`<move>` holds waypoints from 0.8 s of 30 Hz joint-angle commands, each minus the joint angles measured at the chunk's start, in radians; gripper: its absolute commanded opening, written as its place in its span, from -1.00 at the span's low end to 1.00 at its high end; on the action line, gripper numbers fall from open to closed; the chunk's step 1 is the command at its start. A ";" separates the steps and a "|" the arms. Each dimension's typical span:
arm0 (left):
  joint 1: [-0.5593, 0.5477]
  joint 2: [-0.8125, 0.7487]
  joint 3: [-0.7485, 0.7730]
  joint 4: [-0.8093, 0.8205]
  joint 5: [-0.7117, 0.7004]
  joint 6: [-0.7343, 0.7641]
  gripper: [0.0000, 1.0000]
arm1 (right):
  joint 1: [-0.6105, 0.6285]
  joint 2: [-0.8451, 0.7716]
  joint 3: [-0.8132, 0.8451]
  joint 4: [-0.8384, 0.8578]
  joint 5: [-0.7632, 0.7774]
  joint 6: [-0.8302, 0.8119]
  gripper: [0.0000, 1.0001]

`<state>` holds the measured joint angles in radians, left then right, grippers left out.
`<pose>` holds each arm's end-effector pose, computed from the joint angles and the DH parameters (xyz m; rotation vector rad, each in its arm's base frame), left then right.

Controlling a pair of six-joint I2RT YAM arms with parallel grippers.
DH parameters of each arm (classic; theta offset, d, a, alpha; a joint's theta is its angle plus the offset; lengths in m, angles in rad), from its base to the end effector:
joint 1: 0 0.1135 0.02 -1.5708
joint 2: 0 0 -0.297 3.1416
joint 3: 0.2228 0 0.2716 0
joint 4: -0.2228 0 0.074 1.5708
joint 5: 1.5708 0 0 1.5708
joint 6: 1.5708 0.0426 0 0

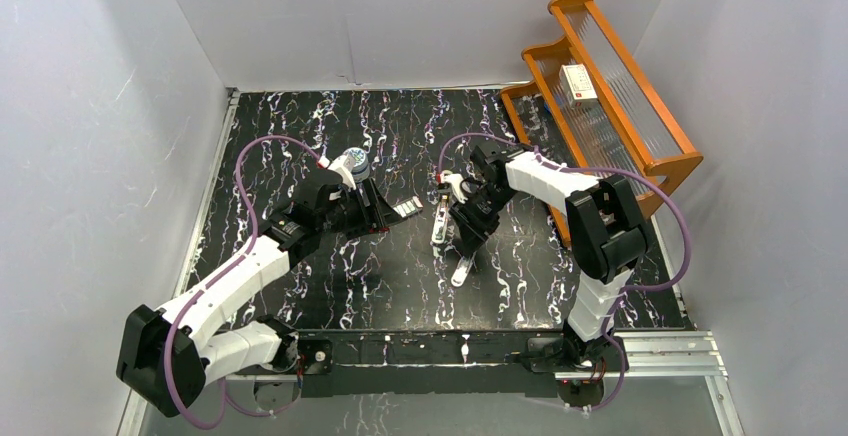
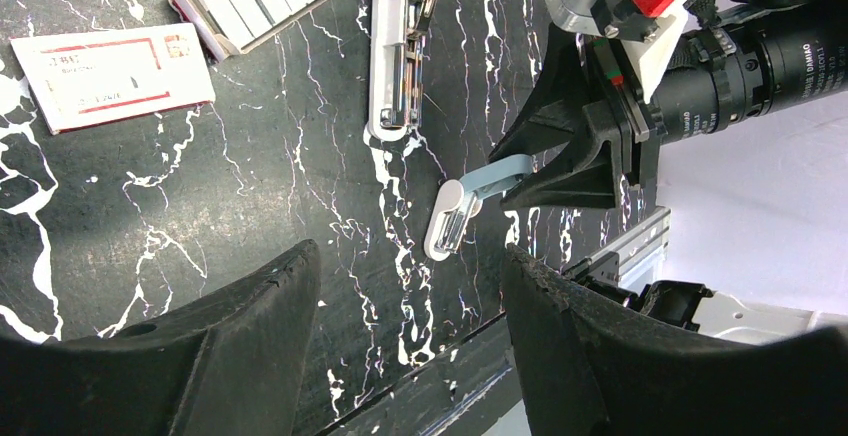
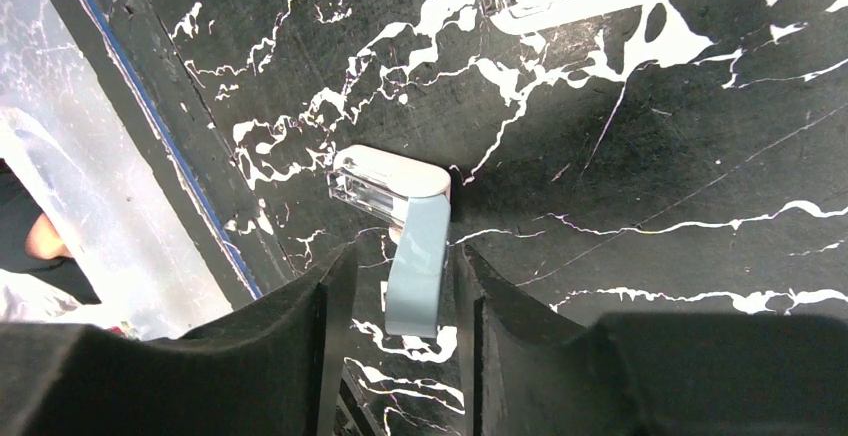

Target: Load the staples into the stapler

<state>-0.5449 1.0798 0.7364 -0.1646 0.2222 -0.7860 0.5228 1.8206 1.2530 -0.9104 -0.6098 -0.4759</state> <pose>0.2094 -0.1379 0.2865 -0.1232 2.2345 -1.0064 0.2990 0.2005 0.2010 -1.4379 2.5470 0.9233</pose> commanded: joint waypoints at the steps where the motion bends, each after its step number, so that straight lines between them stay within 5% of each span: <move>1: 0.008 0.000 0.020 0.003 0.012 0.002 0.28 | -0.006 -0.014 -0.003 0.004 -0.011 -0.001 0.03; 17: 0.020 -0.017 0.024 -0.018 0.001 0.005 0.29 | -0.020 -0.213 -0.026 0.061 0.073 0.120 0.66; 24: 0.035 -0.059 0.026 -0.074 -0.066 0.044 0.37 | -0.023 -0.441 -0.144 0.258 0.324 0.450 0.67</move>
<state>-0.5220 1.0695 0.7364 -0.1936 0.2111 -0.7773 0.5041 1.5059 1.1652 -0.7902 -0.4614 -0.2554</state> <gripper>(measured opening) 0.672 0.834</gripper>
